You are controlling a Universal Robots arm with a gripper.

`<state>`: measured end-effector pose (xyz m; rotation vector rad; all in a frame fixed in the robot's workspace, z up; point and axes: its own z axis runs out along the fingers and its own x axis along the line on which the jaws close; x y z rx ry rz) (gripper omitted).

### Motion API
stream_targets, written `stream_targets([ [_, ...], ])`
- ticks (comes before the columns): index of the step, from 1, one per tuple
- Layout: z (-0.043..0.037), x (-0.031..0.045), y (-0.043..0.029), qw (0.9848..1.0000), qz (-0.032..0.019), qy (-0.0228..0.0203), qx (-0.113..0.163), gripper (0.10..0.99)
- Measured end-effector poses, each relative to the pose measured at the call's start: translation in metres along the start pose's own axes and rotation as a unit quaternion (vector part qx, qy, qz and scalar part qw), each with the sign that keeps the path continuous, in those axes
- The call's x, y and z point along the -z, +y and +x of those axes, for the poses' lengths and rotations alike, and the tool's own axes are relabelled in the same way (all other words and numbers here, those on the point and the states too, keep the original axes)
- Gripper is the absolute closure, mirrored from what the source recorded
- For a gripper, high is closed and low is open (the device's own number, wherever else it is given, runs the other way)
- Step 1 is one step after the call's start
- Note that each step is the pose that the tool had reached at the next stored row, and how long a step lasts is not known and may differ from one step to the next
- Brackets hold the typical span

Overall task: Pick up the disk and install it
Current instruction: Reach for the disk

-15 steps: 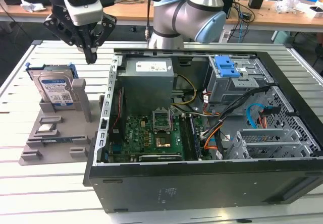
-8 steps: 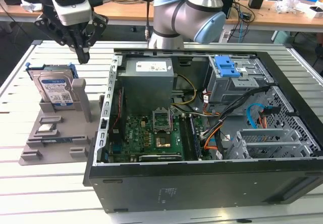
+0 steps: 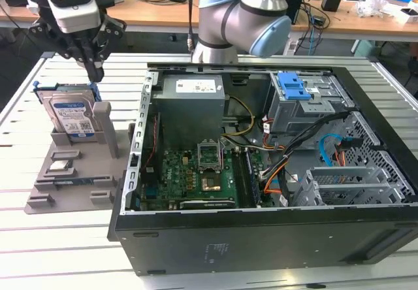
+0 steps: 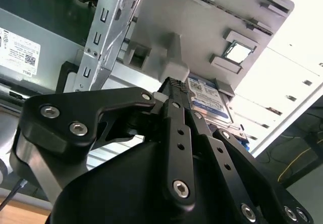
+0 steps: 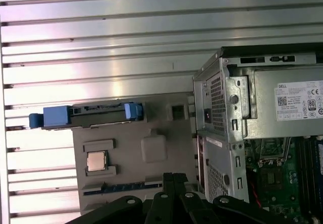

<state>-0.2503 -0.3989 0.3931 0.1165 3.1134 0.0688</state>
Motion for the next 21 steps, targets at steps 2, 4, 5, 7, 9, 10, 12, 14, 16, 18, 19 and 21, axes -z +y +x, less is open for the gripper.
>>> stream_targets([
  [2,0.0053,0.0001,-0.0004,1.0,0.0,0.0,0.0,0.98],
  [4,0.0123,0.0002,-0.0009,1.0,0.0,0.0,0.0,0.98],
  [5,0.0139,0.0003,-0.001,1.0,0.0,0.0,0.0,0.98],
  [7,0.0191,0.0004,-0.0014,1.0,0.0,0.0,0.0,0.98],
  [9,0.0252,0.0005,-0.0019,1.0,0.0,0.0,0.0,0.98],
  [10,0.027,0.0006,-0.002,1.0,0.0,0.0,0.0,0.98],
  [12,0.0305,0.0006,-0.0023,1.0,0.0,0.0,0.0,0.98],
  [14,0.037,0.0008,-0.0028,1.0,0.0,0.0,0.0,0.98],
  [16,0.0431,0.0009,-0.0032,1.0,0.0,0.0,0.0,0.98],
  [18,0.0478,0.001,-0.0036,1.0,0.0,0.0,0.0,0.98],
  [19,0.0494,0.001,-0.0037,1.0,0.0,0.0,0.0,0.98],
  [21,0.0558,0.0012,-0.0042,1.0,0.0,0.0,0.0,0.98],
])
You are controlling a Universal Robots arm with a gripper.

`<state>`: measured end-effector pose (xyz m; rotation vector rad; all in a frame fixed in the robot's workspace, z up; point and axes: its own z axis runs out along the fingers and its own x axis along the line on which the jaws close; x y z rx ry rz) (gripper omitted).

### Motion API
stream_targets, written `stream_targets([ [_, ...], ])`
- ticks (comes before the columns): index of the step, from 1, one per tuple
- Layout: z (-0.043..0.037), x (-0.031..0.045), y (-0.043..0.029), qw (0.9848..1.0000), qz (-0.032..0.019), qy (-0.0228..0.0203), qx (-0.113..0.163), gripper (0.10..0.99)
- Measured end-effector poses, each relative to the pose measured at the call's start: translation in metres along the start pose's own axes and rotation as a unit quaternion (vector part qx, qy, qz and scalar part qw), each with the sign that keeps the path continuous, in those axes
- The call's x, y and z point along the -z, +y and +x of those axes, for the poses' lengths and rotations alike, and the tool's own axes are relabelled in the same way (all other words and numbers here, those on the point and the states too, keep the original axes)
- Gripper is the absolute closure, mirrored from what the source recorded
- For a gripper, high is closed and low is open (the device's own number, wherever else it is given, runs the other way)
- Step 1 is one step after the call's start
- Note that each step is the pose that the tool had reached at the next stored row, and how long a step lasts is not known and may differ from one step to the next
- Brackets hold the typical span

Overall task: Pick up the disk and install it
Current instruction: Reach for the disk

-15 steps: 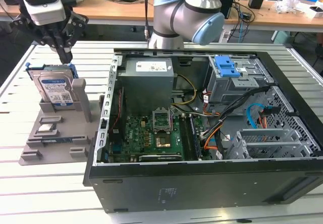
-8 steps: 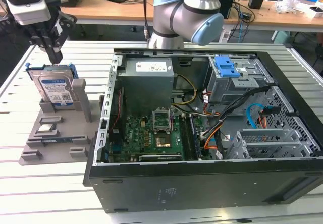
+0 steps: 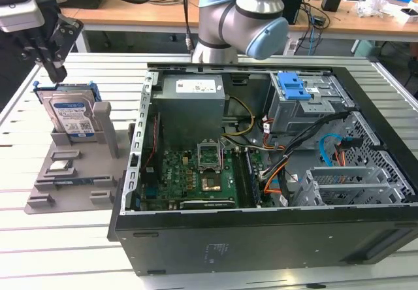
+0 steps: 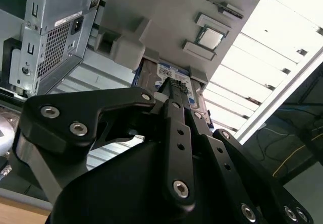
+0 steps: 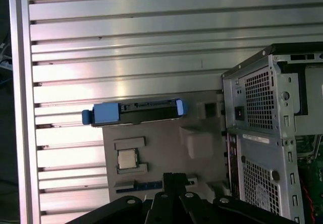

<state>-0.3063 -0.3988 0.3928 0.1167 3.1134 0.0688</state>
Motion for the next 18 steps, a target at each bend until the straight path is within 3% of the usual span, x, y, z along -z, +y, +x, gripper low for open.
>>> stream_targets([
  [10,0.0264,-0.0004,-0.001,1.0,0.0,0.0,0.0,0.98],
  [18,0.0432,-0.004,0.0062,1.0,0.0,0.0,0.0,0.98],
])
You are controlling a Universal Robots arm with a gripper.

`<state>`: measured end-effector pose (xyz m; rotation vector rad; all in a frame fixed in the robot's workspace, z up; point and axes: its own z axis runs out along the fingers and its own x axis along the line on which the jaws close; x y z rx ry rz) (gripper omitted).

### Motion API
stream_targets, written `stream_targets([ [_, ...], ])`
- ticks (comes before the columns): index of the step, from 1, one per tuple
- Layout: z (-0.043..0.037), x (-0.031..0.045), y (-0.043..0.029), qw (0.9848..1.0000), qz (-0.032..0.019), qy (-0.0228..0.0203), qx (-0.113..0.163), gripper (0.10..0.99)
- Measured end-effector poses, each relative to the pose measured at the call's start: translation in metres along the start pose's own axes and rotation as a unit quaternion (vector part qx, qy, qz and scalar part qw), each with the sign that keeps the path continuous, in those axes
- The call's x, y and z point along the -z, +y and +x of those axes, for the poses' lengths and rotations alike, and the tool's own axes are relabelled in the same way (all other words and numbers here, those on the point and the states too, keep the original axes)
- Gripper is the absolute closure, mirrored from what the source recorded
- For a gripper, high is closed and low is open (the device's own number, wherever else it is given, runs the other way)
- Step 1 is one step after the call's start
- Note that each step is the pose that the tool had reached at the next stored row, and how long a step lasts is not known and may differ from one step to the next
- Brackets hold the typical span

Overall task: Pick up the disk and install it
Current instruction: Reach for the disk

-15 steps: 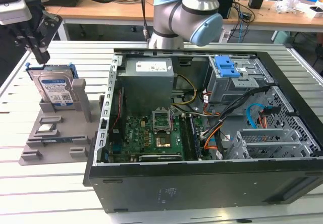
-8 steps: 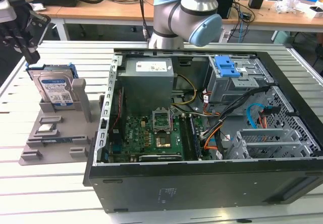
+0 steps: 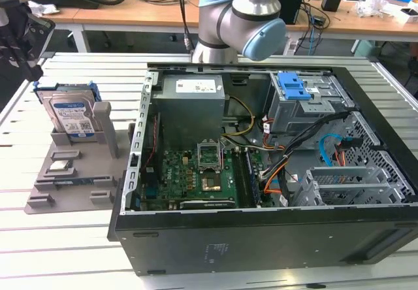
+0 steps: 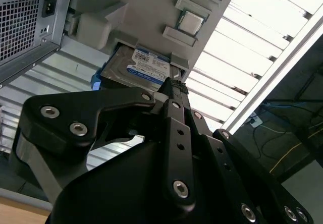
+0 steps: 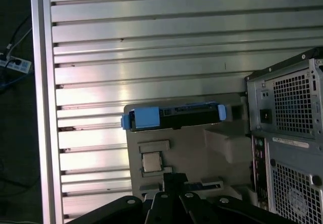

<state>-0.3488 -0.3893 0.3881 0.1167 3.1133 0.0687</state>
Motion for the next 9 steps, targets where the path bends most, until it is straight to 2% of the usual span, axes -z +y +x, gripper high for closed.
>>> stream_targets([
  [5,0.0058,-0.0026,0.0066,1.0,0.0,0.0,0.0,0.98],
  [9,0.0061,-0.0026,0.0067,1.0,0.0001,0.0001,0.0,0.98],
])
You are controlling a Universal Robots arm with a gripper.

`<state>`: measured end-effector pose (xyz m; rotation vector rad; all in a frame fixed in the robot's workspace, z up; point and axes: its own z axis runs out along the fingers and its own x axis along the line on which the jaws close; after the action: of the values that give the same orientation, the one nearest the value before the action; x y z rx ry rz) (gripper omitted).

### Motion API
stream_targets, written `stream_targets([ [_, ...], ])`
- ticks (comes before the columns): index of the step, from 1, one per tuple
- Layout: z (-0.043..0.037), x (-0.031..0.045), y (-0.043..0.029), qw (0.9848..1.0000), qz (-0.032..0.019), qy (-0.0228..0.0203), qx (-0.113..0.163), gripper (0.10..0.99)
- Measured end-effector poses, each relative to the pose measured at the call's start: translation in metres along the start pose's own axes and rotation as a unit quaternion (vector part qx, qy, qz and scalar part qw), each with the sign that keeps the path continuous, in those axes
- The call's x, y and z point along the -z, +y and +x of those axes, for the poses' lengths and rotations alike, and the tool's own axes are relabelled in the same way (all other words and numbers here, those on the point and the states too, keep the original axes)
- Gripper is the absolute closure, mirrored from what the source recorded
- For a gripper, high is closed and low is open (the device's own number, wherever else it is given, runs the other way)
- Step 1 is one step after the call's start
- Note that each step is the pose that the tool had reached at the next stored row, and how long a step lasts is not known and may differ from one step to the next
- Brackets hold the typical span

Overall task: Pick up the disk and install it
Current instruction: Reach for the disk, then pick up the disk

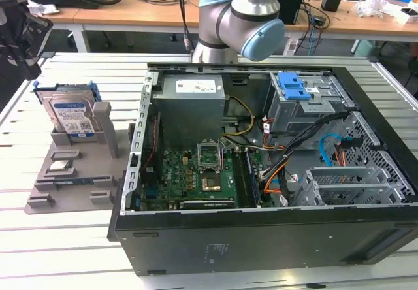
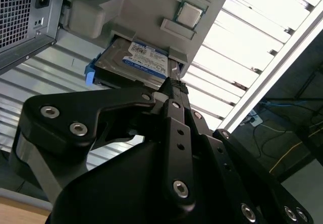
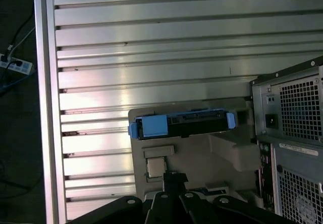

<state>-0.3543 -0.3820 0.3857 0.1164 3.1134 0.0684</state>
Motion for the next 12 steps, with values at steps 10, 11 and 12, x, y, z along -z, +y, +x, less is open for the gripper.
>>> stream_targets([
  [10,0.0001,0.0,0.0001,1.0,0.0,0.0,0.0,0.98],
  [11,0.0001,0.0,0.0002,1.0,-0.0001,0.0001,0.002,0.98],
  [12,0.0001,0.0,0.0002,1.0,-0.0001,0.0002,0.005,0.98],
])
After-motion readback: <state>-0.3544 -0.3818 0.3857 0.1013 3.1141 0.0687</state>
